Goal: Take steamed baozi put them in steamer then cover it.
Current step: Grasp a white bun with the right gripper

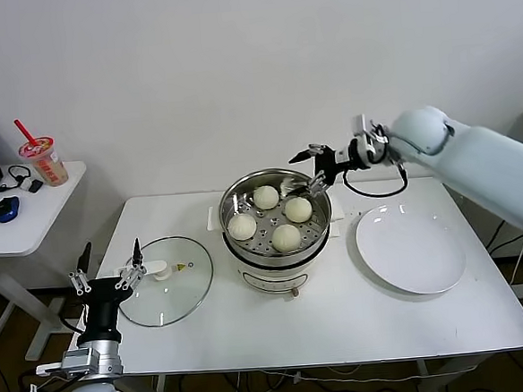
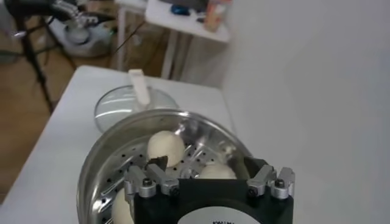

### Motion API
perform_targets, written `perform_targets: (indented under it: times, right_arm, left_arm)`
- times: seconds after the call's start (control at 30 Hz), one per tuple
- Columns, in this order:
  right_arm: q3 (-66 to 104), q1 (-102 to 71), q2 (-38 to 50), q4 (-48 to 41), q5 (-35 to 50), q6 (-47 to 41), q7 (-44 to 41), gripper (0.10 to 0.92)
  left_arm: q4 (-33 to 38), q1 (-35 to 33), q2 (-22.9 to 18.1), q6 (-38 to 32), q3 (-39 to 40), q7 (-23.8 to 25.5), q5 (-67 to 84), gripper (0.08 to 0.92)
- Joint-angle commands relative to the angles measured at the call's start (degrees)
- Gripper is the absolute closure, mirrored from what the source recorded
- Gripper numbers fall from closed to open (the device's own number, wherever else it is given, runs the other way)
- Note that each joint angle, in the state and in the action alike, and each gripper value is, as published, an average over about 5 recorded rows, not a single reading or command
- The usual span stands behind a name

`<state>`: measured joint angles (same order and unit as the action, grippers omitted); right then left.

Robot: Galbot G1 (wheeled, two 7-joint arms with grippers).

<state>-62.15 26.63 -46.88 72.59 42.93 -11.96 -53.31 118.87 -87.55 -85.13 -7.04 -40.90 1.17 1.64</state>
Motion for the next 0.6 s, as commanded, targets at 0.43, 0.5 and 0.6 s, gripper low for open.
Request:
perform_targets:
  times: [0.43, 0.5, 0.6]
  right_arm:
    - [-29.86, 17.42, -20.57, -16.90, 0.73, 0.57, -10.67, 0.203]
    - [-30.05, 16.74, -22.67, -18.57, 0.67, 0.87, -10.39, 0.203]
    - [-29.24, 15.07, -24.98, -20.90, 0.33, 0.81, -9.75, 0.203]
  left_arm:
    - [-0.11, 1.19, -0.37, 0.85, 0.68, -0.57, 0.46, 0.177]
    - [0.01, 0.96, -0.41, 0.95, 0.56, -0.82, 0.85, 0.177]
    - [0.21, 0.46, -0.43, 1.02, 0.38, -1.02, 1.57, 0.177]
